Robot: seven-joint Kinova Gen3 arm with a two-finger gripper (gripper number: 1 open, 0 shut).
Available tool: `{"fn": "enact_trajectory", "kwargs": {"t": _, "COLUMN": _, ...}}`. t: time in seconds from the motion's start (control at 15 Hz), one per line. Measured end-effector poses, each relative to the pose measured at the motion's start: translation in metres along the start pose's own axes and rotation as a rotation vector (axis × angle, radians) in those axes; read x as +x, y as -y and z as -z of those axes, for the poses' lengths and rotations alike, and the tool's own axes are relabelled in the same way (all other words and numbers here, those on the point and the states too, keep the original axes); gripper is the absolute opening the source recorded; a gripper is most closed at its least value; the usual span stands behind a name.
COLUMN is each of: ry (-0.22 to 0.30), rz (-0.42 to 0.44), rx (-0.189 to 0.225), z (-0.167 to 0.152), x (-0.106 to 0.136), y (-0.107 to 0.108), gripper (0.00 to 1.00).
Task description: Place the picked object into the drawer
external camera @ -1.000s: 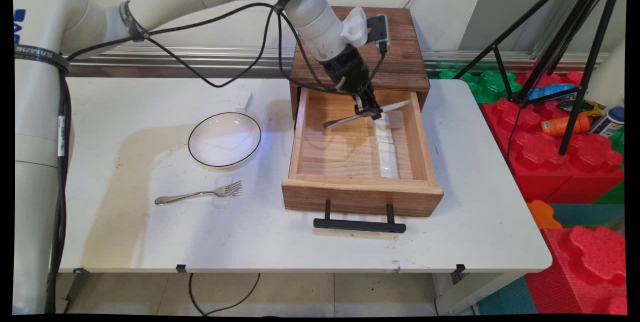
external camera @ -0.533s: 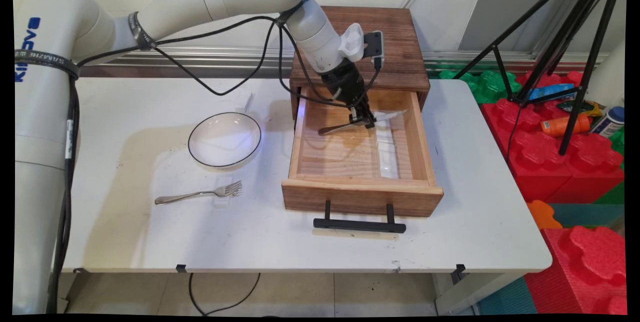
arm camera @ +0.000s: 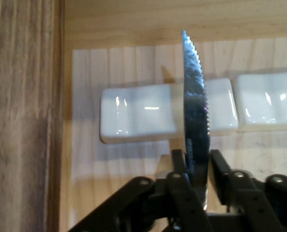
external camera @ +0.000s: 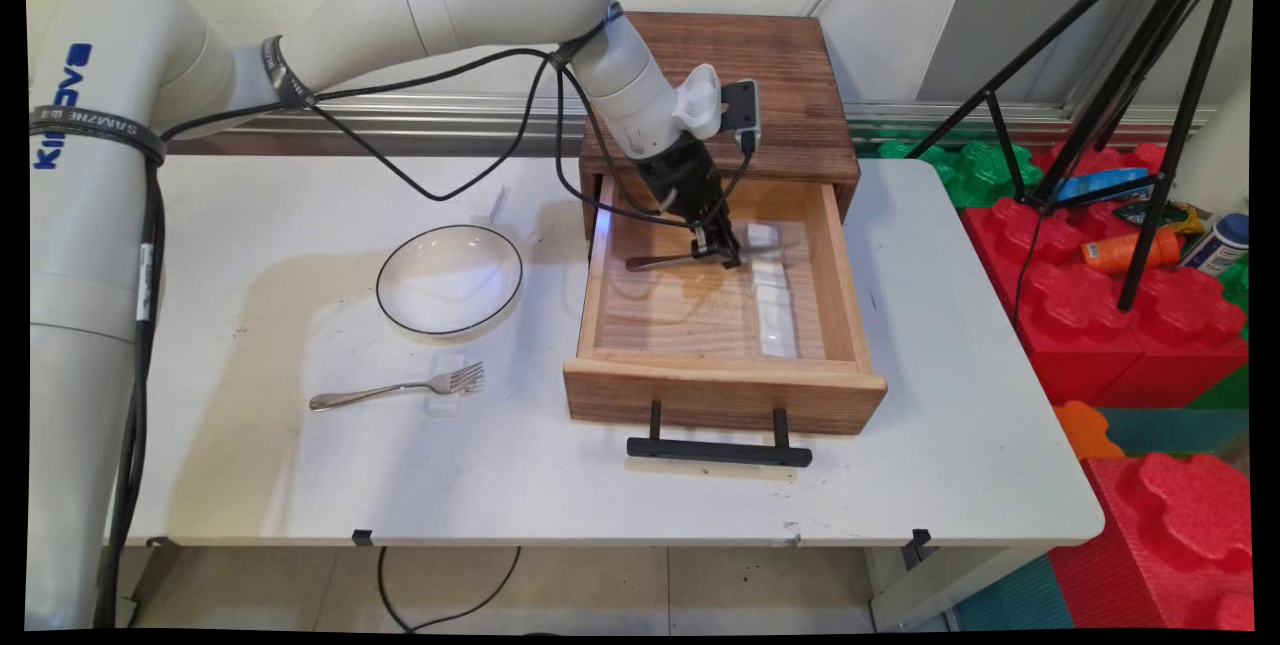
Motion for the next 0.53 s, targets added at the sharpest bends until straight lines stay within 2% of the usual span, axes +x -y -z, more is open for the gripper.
{"fn": "enact_trajectory", "kwargs": {"t": 0.07, "ry": 0.0, "rz": 0.003, "rx": -0.001, "z": -0.0018, "x": -0.0009, "y": 0.0, "gripper": 1.0}}
{"fn": "enact_trajectory", "kwargs": {"t": 0.53, "ry": -0.022, "rz": 0.029, "rx": 0.012, "z": -0.0054, "x": -0.0027, "y": -0.001, "gripper": 1.0}}
